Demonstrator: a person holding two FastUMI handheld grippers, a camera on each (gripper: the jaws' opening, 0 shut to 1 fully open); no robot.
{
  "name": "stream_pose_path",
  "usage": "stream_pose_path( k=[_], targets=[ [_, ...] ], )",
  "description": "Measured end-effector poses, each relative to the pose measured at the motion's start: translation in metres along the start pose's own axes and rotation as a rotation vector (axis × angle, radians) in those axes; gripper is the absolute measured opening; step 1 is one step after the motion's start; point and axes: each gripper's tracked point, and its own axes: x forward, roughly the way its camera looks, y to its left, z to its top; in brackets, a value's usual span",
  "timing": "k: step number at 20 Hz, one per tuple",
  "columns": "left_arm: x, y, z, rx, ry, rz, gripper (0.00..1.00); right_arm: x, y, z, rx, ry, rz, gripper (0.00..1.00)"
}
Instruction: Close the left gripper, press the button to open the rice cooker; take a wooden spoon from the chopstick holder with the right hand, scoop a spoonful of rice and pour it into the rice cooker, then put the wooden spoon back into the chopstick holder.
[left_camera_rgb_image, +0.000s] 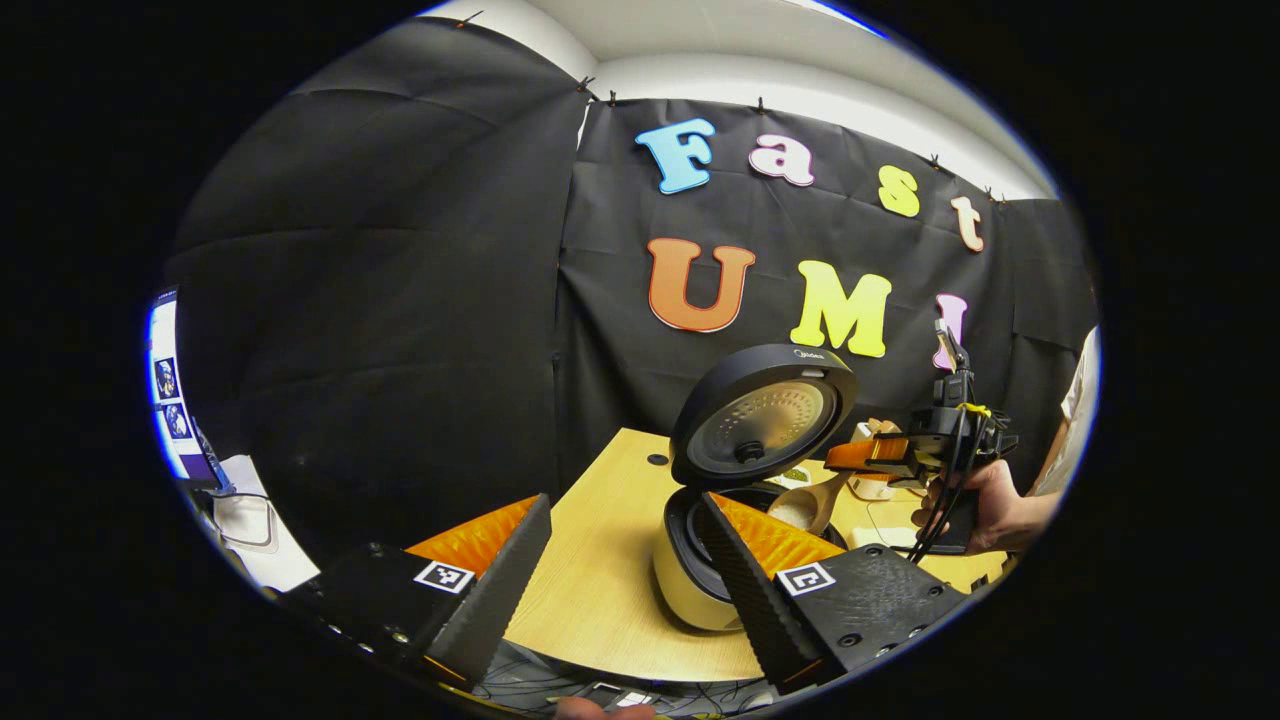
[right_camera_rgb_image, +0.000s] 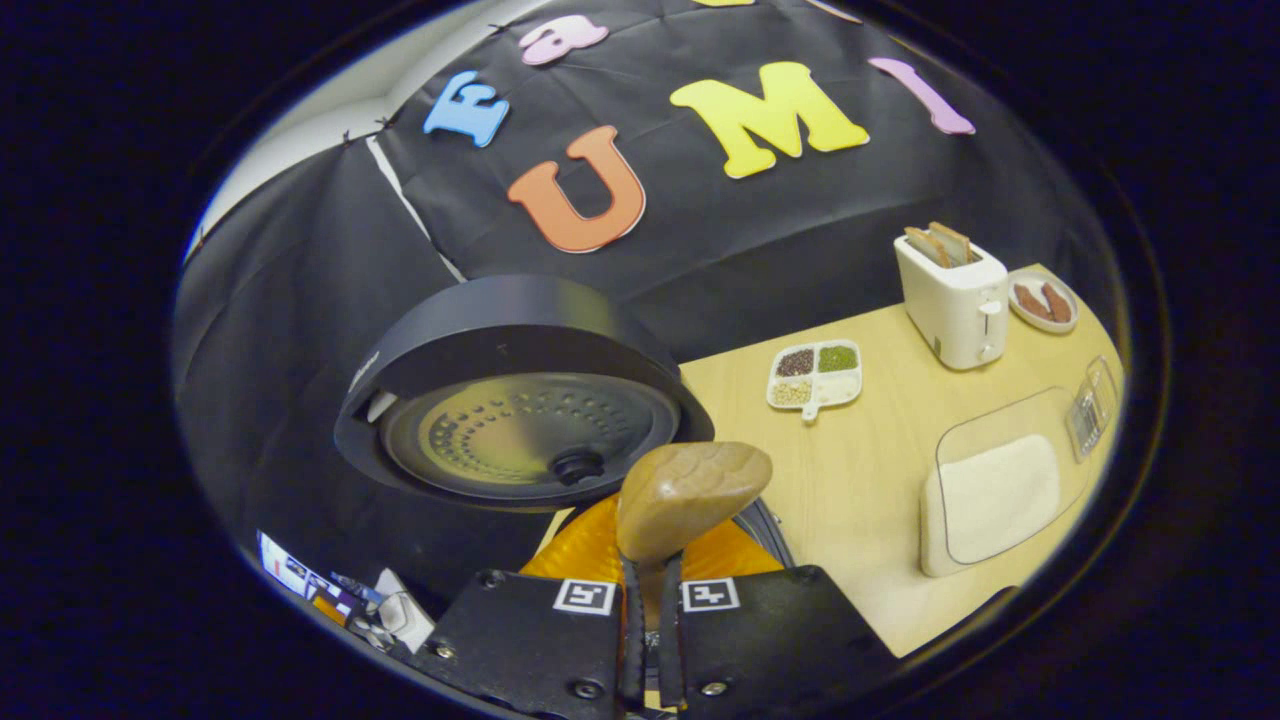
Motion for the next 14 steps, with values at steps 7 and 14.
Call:
stream_pose_path(
  k=[7,14],
  targets=[
    [-0.003,-0.007,-0.002,0.000,0.000,-0.010,0.95,-0.003,0.013,0.004,-0.215,-0.042,-0.034,0.11],
    [-0.009,-0.012,-0.002,-0.023,-0.002,-0.015,0.95,-0.004,0.039,0.001,-0.557,-0.111,-0.056,0.11]
  ],
)
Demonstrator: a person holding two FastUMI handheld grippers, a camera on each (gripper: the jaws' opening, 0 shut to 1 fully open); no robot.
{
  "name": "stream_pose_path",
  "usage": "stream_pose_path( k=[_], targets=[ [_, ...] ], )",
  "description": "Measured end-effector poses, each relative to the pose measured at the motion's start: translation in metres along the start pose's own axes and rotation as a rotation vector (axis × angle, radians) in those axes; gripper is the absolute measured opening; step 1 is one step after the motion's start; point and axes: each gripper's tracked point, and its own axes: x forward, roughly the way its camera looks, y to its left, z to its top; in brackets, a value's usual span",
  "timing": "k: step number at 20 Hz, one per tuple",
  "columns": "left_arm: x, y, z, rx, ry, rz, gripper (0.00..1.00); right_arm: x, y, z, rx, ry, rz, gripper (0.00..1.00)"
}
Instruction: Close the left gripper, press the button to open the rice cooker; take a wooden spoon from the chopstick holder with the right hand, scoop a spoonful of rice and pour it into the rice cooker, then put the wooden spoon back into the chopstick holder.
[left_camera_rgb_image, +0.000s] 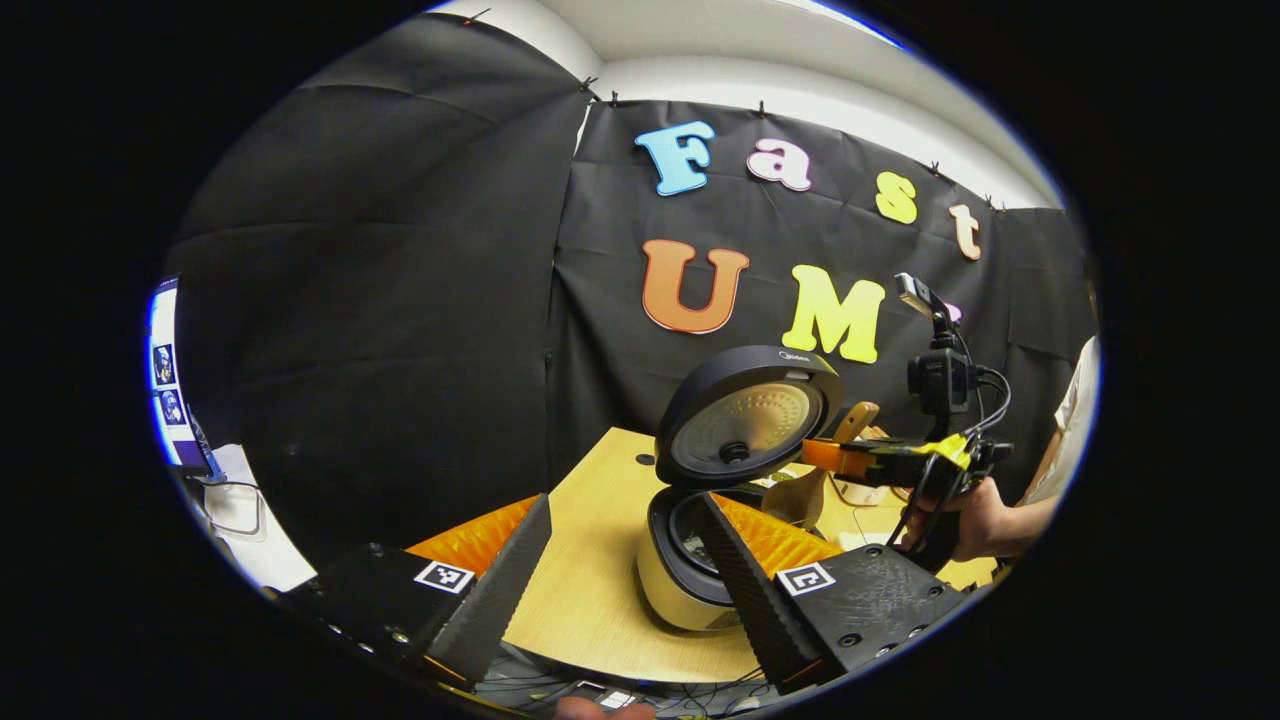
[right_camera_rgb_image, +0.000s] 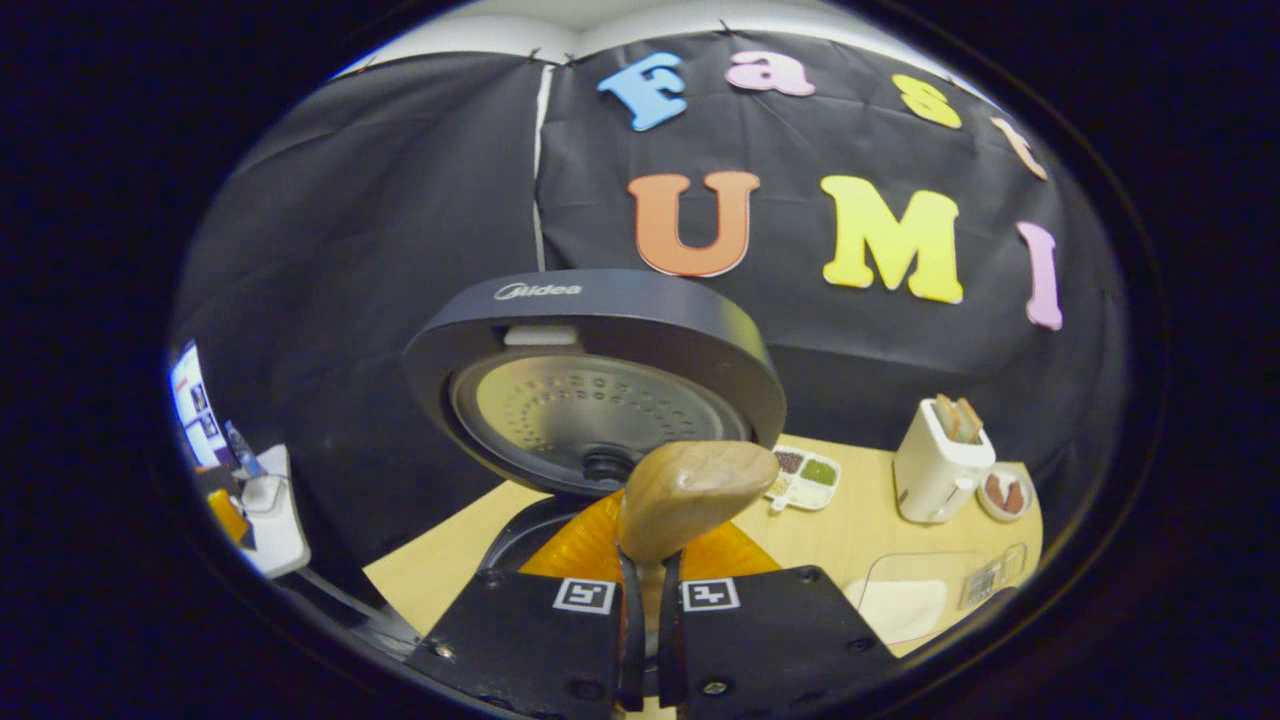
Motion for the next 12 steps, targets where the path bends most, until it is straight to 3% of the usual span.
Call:
stream_pose_path(
  k=[2,3,6,9,12],
  targets=[
    [0.001,-0.005,0.003,-0.011,-0.005,-0.008,0.95,-0.002,0.002,0.002,-0.079,-0.025,-0.013,0.15],
    [0.001,-0.007,0.003,-0.014,-0.008,-0.014,0.95,-0.003,0.004,0.004,-0.118,-0.040,-0.022,0.11],
    [0.004,-0.018,0.006,-0.014,-0.048,-0.058,0.95,0.000,0.008,0.001,-0.198,-0.055,-0.035,0.11],
    [0.013,-0.028,0.009,0.001,-0.043,-0.095,0.95,-0.004,0.012,0.002,-0.157,-0.071,-0.015,0.11],
    [0.021,-0.031,0.021,0.012,-0.064,-0.084,0.95,-0.015,0.009,0.002,-0.073,-0.081,-0.014,0.11]
  ],
)
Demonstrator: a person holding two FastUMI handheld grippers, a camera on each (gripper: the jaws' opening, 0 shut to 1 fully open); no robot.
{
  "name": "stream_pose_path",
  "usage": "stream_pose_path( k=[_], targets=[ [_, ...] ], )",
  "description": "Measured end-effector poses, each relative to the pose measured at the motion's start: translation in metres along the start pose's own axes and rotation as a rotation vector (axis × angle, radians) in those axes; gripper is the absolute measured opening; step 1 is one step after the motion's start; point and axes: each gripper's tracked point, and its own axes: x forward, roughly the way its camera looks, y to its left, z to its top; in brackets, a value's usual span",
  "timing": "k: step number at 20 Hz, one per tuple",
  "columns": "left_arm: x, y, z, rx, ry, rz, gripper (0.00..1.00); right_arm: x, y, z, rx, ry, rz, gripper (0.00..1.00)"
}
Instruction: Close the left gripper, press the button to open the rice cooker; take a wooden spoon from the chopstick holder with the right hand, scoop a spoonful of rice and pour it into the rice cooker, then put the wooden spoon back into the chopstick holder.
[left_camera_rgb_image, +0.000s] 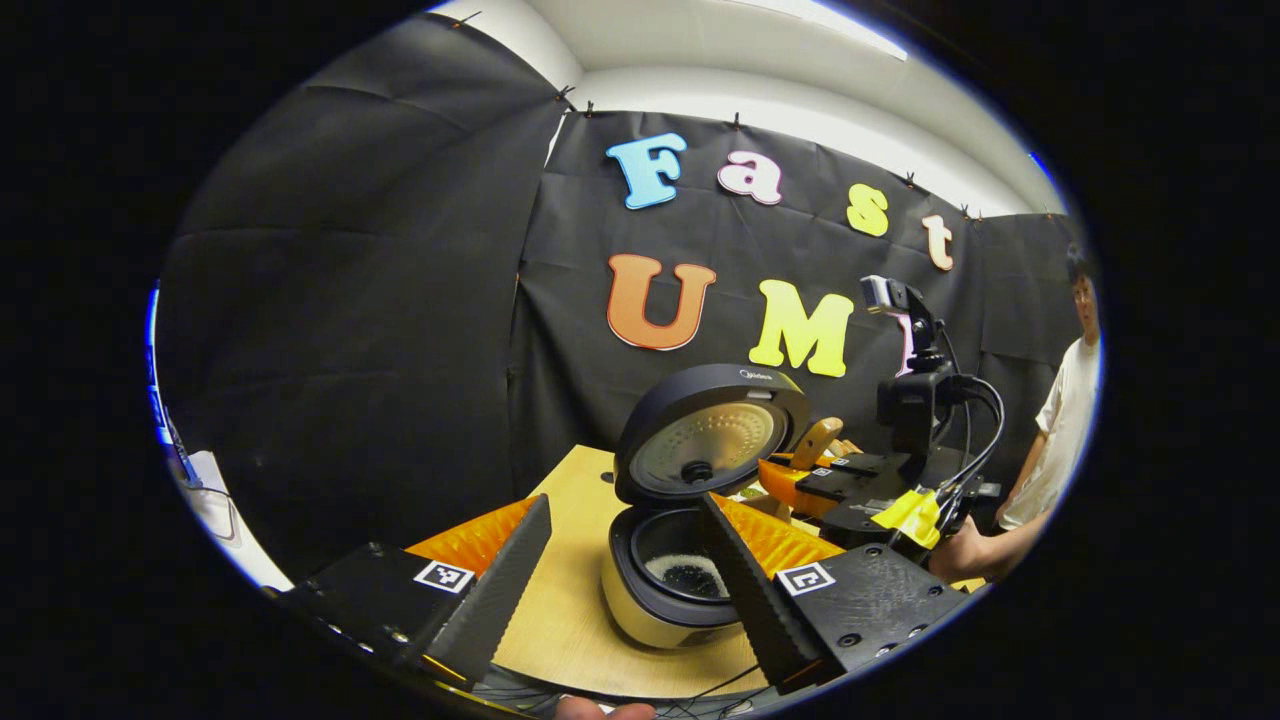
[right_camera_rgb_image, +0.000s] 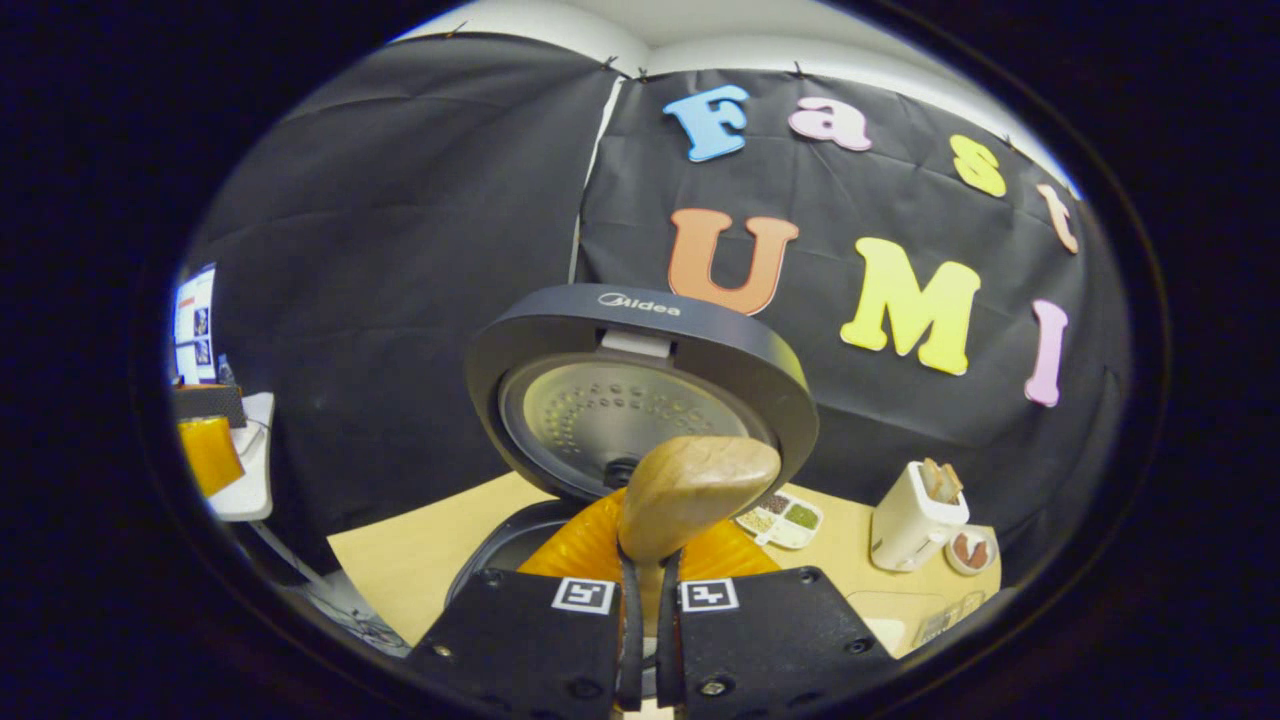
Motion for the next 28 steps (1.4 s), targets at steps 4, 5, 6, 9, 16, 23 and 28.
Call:
stream_pose_path(
  k=[4,5,6,9,16,23,28],
  targets=[
    [0.002,-0.002,-0.003,-0.001,0.012,0.023,0.95,-0.008,-0.011,0.003,0.025,-0.025,-0.019,0.11],
    [0.002,-0.002,-0.002,0.000,0.013,0.028,0.95,-0.009,-0.010,0.003,0.036,-0.029,-0.015,0.11],
    [0.002,0.001,0.000,0.003,0.013,0.033,0.95,-0.010,-0.011,0.002,0.051,-0.030,-0.007,0.11],
    [-0.002,0.004,-0.001,0.003,0.019,0.052,0.95,-0.013,-0.010,0.002,0.104,-0.025,0.024,0.11],
    [-0.014,0.002,0.001,-0.015,0.026,0.087,0.95,-0.024,-0.028,0.012,0.313,-0.020,0.081,0.11],
    [-0.012,-0.025,0.011,-0.028,0.020,0.117,0.95,-0.048,-0.078,0.029,0.653,-0.034,0.157,0.11],
    [-0.004,-0.066,0.011,-0.004,0.028,0.113,0.95,-0.070,-0.148,0.022,0.895,-0.050,0.152,0.11]
  ],
)
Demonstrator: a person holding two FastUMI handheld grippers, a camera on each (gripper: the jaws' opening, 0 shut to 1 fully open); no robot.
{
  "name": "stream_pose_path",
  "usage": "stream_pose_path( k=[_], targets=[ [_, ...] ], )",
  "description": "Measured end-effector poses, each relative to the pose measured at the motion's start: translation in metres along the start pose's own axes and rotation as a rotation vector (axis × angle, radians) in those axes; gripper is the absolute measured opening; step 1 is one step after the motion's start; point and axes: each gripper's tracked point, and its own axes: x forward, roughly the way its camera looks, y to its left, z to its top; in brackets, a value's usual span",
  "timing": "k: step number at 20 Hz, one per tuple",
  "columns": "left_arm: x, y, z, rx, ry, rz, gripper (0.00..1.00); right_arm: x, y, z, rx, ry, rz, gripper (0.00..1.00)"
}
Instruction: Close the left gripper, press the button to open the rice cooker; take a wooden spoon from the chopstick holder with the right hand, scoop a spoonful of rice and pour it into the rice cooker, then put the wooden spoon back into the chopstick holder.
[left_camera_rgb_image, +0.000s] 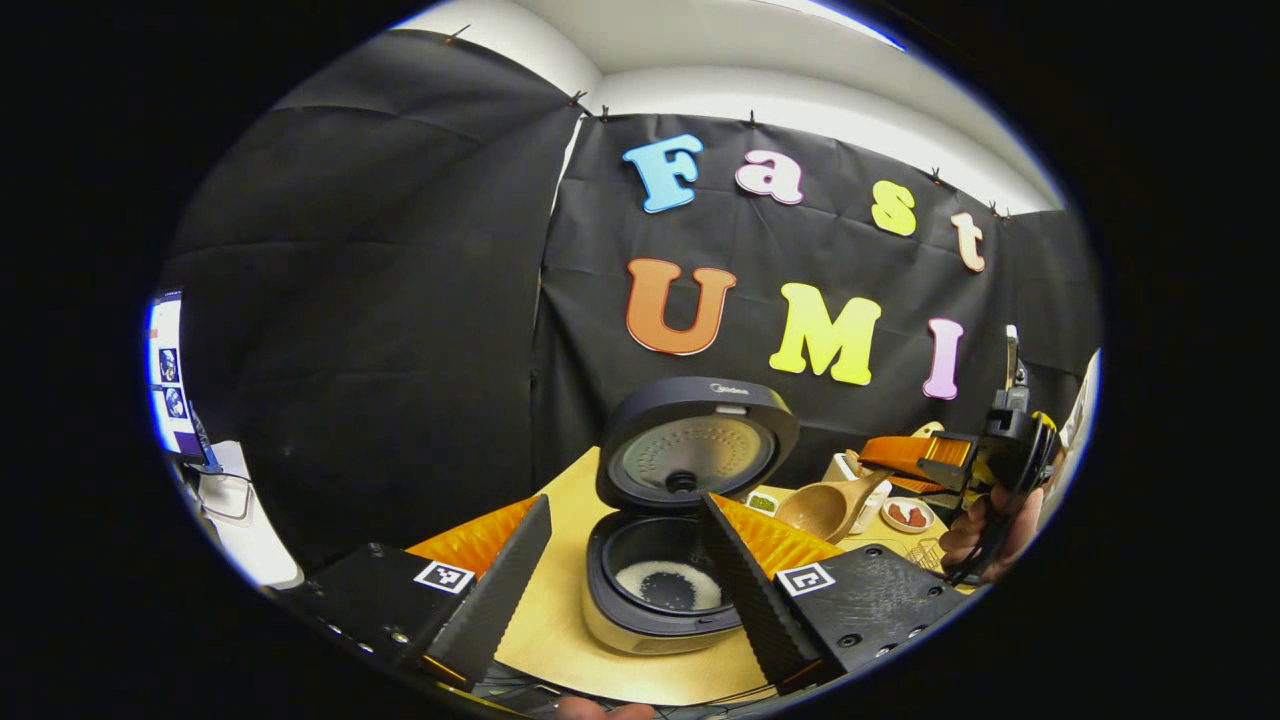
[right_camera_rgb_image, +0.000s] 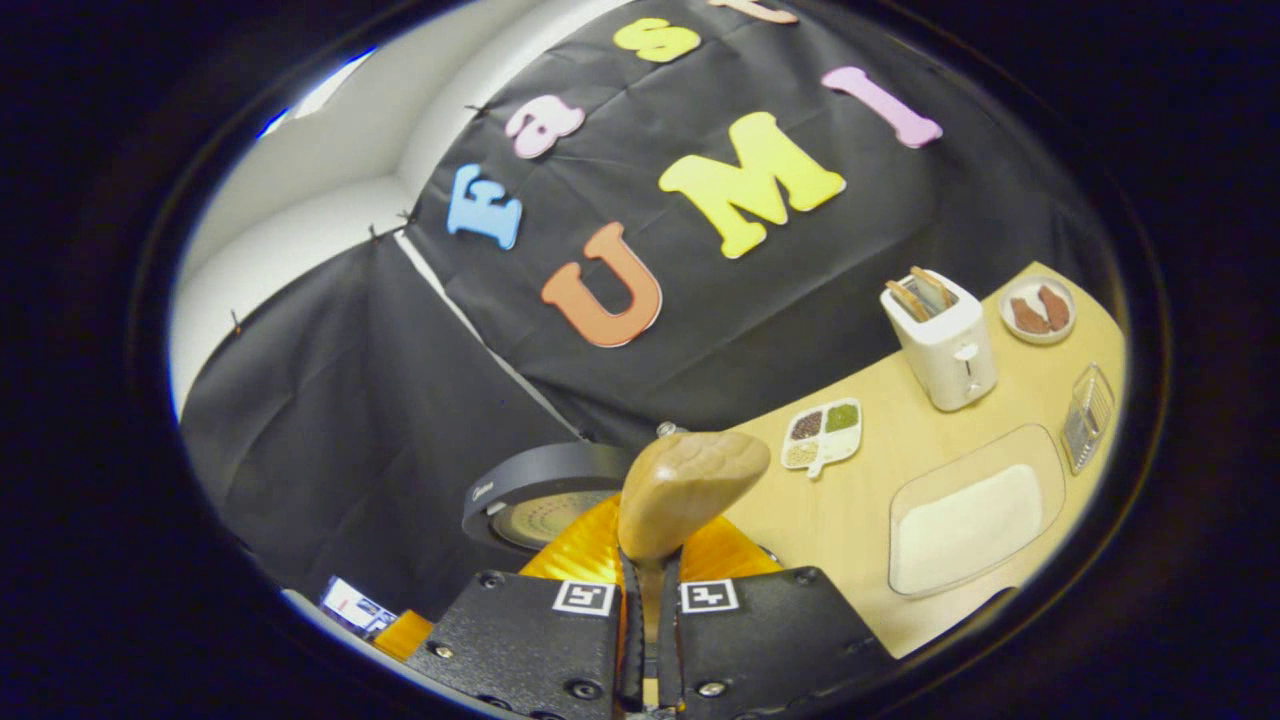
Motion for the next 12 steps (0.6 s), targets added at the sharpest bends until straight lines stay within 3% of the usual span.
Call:
stream_pose_path(
  k=[8,12],
  targets=[
    [0.018,-0.086,-0.003,0.029,0.000,-0.038,0.95,-0.052,-0.094,0.065,0.091,-0.045,-0.066,0.11],
    [0.028,-0.122,-0.008,0.052,0.008,-0.053,0.95,-0.077,-0.155,0.102,0.072,-0.072,-0.150,0.10]
  ],
)
